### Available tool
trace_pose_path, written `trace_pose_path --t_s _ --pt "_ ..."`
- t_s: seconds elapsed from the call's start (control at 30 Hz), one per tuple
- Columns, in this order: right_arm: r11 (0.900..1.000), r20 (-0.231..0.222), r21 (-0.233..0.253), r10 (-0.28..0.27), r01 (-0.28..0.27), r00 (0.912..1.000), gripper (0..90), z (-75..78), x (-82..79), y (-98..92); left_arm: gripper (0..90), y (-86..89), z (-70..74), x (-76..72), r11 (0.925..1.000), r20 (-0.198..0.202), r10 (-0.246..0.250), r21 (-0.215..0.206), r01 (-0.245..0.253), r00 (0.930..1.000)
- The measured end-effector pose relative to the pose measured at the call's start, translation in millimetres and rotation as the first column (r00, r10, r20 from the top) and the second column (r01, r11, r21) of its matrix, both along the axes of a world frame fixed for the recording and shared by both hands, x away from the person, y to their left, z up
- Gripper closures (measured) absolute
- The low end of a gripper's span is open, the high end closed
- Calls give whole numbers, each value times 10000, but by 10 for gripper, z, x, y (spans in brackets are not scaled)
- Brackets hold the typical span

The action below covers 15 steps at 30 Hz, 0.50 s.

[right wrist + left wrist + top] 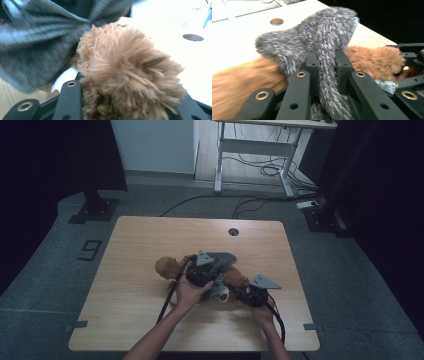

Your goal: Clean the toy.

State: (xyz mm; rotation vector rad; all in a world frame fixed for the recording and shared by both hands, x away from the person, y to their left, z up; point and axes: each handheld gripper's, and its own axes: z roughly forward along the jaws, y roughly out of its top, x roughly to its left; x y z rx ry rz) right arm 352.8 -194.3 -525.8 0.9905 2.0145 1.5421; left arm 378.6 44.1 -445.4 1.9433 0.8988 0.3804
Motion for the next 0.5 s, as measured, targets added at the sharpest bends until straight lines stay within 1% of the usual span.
trace_pose_path --t_s 0.1,0.13,0.17,0.2,0.23,0.3,0.37,0.43,0.47,0.5 --pt "10000 16 29 -28 28 10000 550 -4 0 3 768 170 68 -29 9997 231 219 70 -221 9995" --pt "10000 21 36 -32 32 10000 551 -5 -1 3 768 253 96 -31 9993 289 365 24 -366 9989" --pt "10000 38 51 -44 44 10000 551 -8 -4 4 768 307 110 -25 9990 304 441 -33 -441 9986" --pt "10000 36 59 -46 46 10000 551 -9 -7 4 768 396 121 -17 9981 287 590 -216 -584 9978" --pt "10000 43 77 -52 51 10000 551 -12 -10 3 767 445 123 -13 9976 250 632 -292 -625 9977" --pt "10000 23 63 -26 26 10000 551 -9 -14 4 766 560 120 -12 9967 262 769 -283 -762 9967" --pt "10000 29 56 -14 14 10000 551 -9 -16 6 766 691 123 -13 9943 326 1040 -265 -1032 9940" --pt "10000 21 71 8 -8 10000 551 -11 -11 0 767 838 124 12 9883 395 1528 -77 -1526 9875" --pt "10000 29 66 19 -19 10000 551 -12 -10 -5 767 930 107 40 9843 216 1757 -185 -1753 9842" --pt "10000 25 79 21 -21 10000 551 -13 -11 -8 767 1007 86 66 9815 -34 1881 -367 -1881 9821"
